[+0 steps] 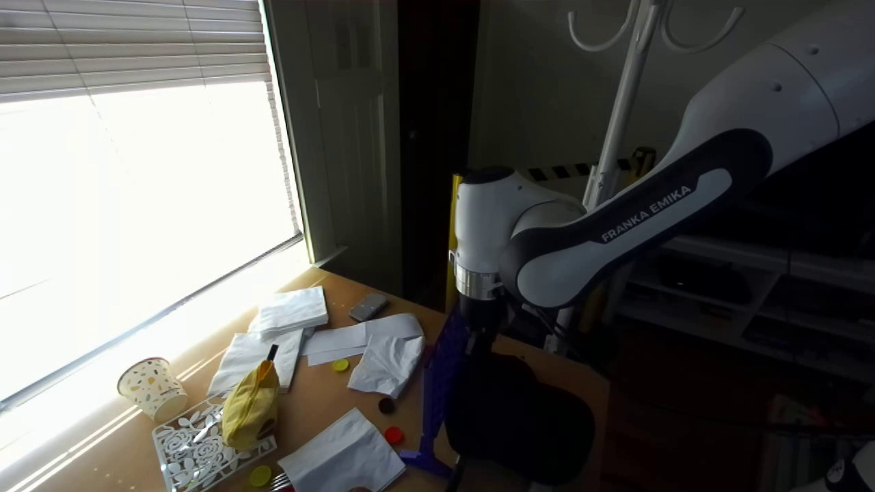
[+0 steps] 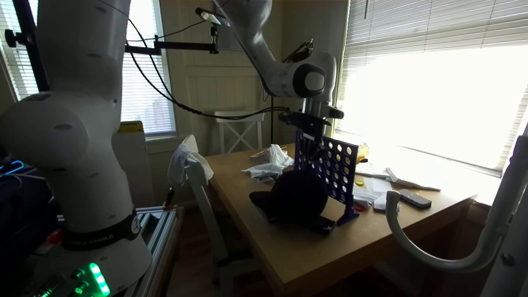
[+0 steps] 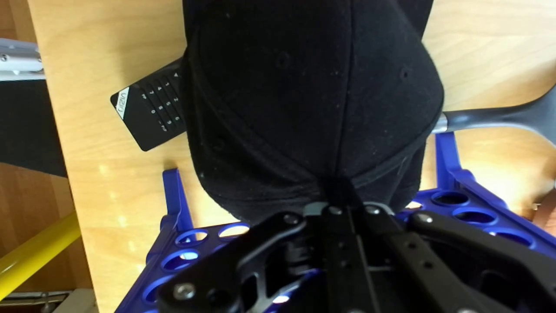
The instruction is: Hang the snapback on the coat rack
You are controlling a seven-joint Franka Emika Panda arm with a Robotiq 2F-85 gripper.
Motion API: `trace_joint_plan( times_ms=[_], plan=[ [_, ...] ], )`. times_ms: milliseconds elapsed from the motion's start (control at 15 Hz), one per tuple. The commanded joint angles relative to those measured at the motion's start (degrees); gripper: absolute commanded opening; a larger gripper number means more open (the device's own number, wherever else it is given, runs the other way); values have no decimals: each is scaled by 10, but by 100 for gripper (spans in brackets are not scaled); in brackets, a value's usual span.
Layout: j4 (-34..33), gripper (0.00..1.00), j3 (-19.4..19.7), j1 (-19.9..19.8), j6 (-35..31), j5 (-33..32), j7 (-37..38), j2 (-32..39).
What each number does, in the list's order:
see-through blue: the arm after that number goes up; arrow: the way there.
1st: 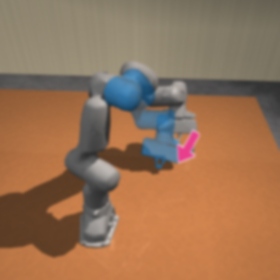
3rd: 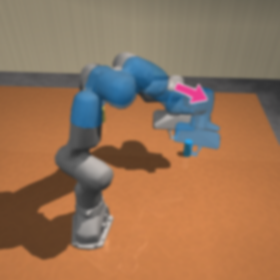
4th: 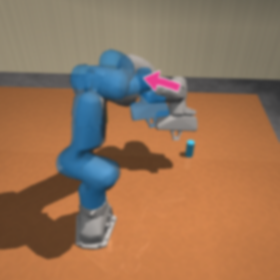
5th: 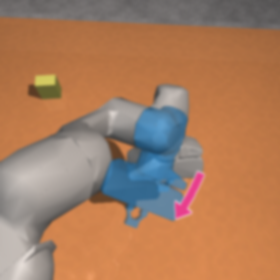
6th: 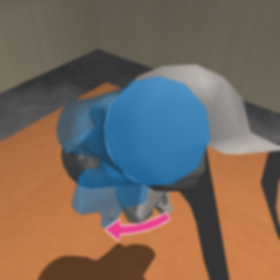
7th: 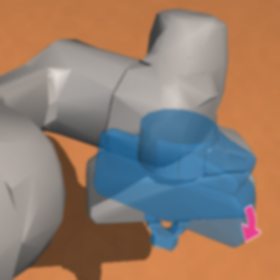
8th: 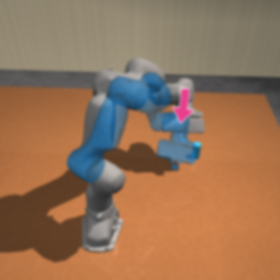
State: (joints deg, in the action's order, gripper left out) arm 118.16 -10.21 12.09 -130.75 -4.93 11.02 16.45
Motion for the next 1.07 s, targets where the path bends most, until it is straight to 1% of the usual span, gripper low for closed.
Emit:
trace_joint_plan(
  times_ms=[0,67,267,600,667,733,800,867,933,1000],
  plan=[
    [-11,9,8,8,20,-4,7,0],
    [-11,27,8,8,20,-4,5,-1],
    [-11,45,8,9,15,-7,6,2],
    [-9,81,9,10,6,-9,9,8],
    [-9,78,9,10,5,-10,9,9],
    [-9,82,9,10,5,-10,9,10],
    [-9,81,9,11,5,-10,9,11],
    [-9,78,9,11,5,-10,9,12],
    [-9,71,9,11,5,-10,9,13],
    [-9,70,9,11,5,-10,9,15]
  ],
)
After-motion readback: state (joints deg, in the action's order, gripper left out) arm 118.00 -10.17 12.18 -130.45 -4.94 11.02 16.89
